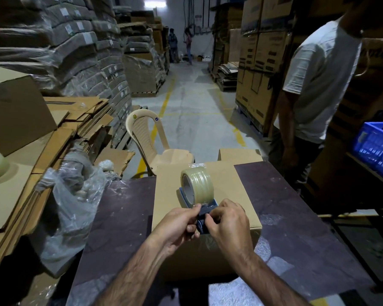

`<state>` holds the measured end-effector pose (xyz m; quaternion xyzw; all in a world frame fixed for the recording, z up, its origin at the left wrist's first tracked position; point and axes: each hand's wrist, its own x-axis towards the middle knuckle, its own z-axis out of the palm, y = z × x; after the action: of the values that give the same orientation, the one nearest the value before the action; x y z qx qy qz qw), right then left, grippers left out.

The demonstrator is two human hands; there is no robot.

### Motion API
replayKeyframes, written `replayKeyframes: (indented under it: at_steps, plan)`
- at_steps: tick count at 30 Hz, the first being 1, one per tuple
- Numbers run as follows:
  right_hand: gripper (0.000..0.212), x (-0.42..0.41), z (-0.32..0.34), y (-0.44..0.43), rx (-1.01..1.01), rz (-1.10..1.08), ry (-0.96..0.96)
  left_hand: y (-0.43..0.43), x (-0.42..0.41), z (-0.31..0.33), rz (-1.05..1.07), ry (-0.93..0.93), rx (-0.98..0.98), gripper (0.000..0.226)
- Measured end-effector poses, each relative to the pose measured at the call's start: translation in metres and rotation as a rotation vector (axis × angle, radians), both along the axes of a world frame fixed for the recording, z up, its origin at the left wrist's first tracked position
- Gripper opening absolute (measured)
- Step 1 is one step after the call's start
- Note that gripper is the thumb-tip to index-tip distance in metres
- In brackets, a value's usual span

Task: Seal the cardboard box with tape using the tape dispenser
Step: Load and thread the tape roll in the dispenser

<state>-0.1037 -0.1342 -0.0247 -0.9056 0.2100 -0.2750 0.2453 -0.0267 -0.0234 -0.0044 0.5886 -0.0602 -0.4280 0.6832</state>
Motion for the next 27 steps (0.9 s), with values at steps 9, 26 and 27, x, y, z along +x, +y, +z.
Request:
replayKeyframes:
  at_steps: [9, 26, 27]
  plan:
    - [0.021, -0.001, -0.005, 0.001, 0.170, 0.094, -0.168, 0.004, -0.002, 0.006, -0.051, -0.079, 0.106, 0.022]
    - [0.019, -0.008, -0.003, -0.022, 0.234, 0.049, -0.207, 0.032, -0.010, 0.001, 0.343, -0.434, 0.140, 0.013]
    - [0.017, -0.008, -0.003, -0.023, 0.243, 0.046, -0.206, 0.032, -0.010, 0.000, 0.347, -0.435, 0.136, 0.011]
